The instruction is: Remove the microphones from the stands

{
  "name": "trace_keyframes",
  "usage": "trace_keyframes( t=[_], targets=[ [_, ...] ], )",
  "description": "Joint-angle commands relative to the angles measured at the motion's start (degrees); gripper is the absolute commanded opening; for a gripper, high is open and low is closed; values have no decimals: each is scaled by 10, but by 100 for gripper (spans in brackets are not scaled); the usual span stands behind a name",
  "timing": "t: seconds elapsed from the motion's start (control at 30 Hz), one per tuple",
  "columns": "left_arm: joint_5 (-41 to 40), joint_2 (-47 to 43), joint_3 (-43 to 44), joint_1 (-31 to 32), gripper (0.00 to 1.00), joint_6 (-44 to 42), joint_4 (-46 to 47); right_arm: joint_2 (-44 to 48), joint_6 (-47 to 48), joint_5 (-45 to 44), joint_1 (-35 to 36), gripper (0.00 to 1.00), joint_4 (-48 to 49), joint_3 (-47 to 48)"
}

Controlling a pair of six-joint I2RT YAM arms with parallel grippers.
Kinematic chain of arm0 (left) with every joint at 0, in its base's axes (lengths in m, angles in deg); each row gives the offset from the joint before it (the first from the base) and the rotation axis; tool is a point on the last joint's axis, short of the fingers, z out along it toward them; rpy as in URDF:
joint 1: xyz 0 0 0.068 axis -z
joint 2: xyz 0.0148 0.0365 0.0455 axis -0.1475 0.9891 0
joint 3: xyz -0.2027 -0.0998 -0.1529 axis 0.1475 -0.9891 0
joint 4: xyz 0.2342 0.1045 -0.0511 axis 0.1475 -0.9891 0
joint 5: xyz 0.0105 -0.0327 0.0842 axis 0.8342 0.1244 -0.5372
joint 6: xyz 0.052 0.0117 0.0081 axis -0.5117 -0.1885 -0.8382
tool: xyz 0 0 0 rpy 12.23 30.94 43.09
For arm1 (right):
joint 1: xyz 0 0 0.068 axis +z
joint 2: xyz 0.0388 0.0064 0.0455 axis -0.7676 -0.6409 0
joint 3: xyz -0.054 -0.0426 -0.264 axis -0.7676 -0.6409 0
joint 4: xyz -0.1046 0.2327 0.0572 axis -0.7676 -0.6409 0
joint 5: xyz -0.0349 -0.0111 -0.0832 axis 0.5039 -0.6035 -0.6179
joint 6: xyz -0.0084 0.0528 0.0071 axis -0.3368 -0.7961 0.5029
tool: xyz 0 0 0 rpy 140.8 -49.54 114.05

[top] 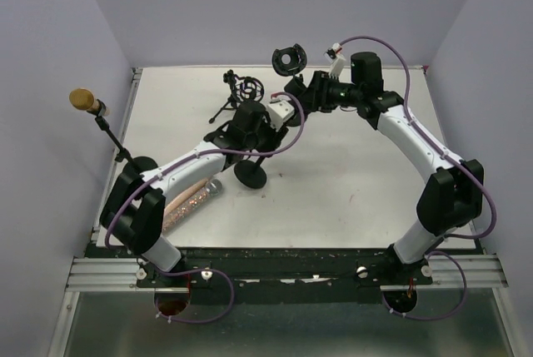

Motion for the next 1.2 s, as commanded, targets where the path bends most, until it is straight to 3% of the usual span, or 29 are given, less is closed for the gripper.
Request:
trace_keyframes(
  t=[0.0, 0.13, 0.2, 0.33, 0.57, 0.6, 0.67, 0.73, 0.77, 0.87, 0.97, 1.07, 1.13, 1.17],
  targets=[
    [185, -67, -17, -81, 70, 9, -5, 17, 61, -7, -5, 0, -46, -38],
    [423, -65, -9, -143, 71, -35, -44, 34, 101, -2, -5, 0, -35, -59],
    [500, -49, 9, -156, 72, -73, -74, 41, 120, 6, -4, 1, -34, -68],
    [537, 8, 52, -155, 69, -142, -150, 48, 128, 11, -5, 1, -33, -82],
    [499, 65, 66, -143, 63, -158, -126, 51, 123, 23, -5, 0, -27, -83],
    [490, 69, 69, -140, 59, -171, -136, 53, 122, 23, -5, 0, -27, -83],
    [480, 78, 76, -139, 38, -173, -139, 54, 123, 23, -5, 0, -28, -81],
    [480, 77, 83, -138, 9, -172, -151, 55, 121, 21, -6, 1, -30, -78],
    [479, 70, 84, -138, 0, -156, -146, 55, 119, 20, -5, 0, -30, -77],
    [435, 20, 60, -130, 0, -71, -72, 56, 100, 18, -6, 1, -30, -71],
    [235, -67, 22, -78, 0, -20, 5, 54, 68, 9, -4, 0, -30, -64],
    [-74, -120, -31, 3, 0, -62, 95, 43, 28, 13, -11, 0, -26, -62],
    [-166, -118, -58, 42, 0, -110, 149, 34, 2, 9, -17, 0, -26, -63],
    [-157, -109, -55, 46, 0, -124, 138, 28, -11, 7, -21, 0, -26, -65]
  ],
)
